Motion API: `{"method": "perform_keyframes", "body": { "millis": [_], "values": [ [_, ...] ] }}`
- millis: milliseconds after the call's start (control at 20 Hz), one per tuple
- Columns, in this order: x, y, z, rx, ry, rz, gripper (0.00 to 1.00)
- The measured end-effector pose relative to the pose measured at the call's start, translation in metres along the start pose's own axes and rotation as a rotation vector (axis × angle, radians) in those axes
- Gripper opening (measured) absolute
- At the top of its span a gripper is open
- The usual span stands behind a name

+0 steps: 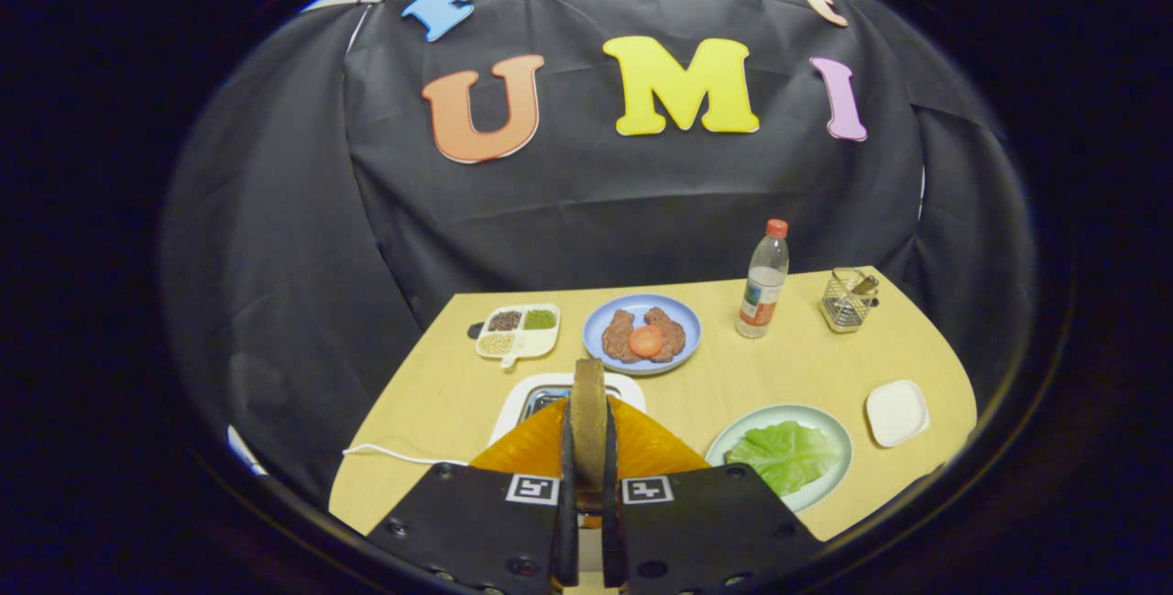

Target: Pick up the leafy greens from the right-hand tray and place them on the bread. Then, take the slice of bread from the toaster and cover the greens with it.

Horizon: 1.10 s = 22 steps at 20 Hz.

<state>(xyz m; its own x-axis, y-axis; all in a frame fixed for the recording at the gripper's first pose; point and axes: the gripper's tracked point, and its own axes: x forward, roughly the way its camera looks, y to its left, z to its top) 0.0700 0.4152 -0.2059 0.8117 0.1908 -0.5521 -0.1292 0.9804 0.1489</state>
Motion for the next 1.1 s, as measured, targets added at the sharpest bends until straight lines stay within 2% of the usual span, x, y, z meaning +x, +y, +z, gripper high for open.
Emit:
{"method": "perform_keyframes", "body": {
  "millis": [250, 500, 750, 1100],
  "values": [
    [-0.040, -0.022, 0.052, 0.040, -0.084, 0.042, 0.10],
    [-0.057, -0.089, 0.067, 0.064, -0.114, -0.019, 0.10],
    [-0.034, -0.150, 0.026, 0.044, -0.061, -0.082, 0.10],
    [0.019, -0.168, -0.053, 0.092, 0.058, -0.014, 0.10]
  ]
}}
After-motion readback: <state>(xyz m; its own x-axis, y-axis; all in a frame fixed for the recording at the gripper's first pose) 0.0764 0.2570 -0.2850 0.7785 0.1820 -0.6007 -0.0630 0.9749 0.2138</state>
